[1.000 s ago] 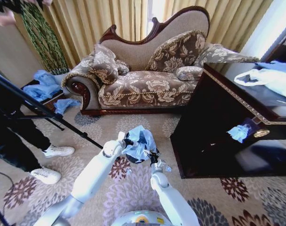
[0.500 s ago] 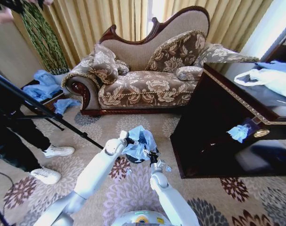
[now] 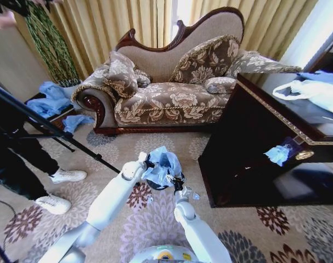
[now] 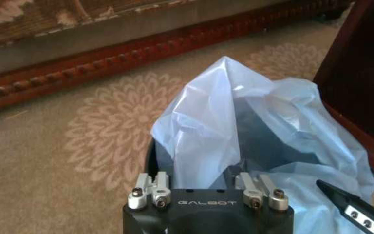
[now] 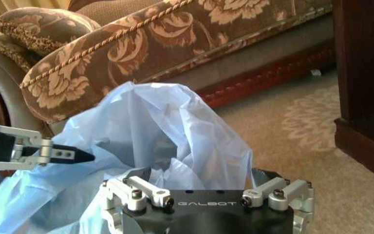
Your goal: Place a garbage bag over the trash bin.
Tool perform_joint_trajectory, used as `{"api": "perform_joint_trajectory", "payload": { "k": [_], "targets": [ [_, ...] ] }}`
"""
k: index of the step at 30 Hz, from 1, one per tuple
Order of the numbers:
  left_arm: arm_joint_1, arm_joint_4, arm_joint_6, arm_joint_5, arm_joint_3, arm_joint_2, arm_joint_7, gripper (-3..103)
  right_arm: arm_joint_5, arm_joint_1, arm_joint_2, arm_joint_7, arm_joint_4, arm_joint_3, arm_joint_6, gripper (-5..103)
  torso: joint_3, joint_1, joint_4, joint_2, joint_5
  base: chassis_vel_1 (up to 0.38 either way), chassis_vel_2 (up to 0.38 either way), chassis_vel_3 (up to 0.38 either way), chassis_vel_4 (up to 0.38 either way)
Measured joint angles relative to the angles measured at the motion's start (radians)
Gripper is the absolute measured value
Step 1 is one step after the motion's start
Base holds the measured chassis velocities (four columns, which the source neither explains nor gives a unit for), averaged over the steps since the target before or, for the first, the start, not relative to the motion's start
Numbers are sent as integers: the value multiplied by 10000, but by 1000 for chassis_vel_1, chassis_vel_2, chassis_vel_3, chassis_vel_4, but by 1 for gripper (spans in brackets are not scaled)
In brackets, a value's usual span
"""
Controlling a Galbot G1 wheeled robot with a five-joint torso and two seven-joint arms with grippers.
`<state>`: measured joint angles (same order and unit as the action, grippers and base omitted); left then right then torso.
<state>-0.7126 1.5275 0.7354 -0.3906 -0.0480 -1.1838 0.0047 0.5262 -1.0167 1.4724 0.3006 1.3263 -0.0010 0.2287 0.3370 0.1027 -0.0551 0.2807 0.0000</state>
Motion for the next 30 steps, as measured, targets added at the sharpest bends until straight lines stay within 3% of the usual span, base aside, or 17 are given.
{"api": "perform_joint_trajectory", "payload": {
  "k": [6, 8, 9, 13, 30],
  "targets": [
    [-211, 89, -3, -52, -257, 231, 5, 26, -95, 103, 122, 1, -251, -79, 50, 100, 0, 0, 1, 0, -1, 0, 0, 0, 0],
    [-222, 89, -12, -65, -283, 246, 5, 26, -113, 118, 144, -1, -288, -79, 63, 100, 0, 0, 2, 0, -1, 0, 0, 0, 0],
    [-232, 89, -45, -100, -318, 256, 4, 15, -154, 134, 182, -7, -348, -77, 89, 100, 0, -1, 2, 0, 0, 0, 0, 0, 0],
    [-230, 88, -70, -201, -360, 267, -17, 4, -217, 157, 208, -12, -412, -69, 107, 100, 0, 0, 0, 0, 0, 0, 0, 0, 0],
    [-168, 117, -69, -327, -495, 433, 6, 0, -524, 220, 154, -60, -542, 76, 84, 100, -1, -1, -1, 0, 0, 0, 0, 0, 0]
  ]
}}
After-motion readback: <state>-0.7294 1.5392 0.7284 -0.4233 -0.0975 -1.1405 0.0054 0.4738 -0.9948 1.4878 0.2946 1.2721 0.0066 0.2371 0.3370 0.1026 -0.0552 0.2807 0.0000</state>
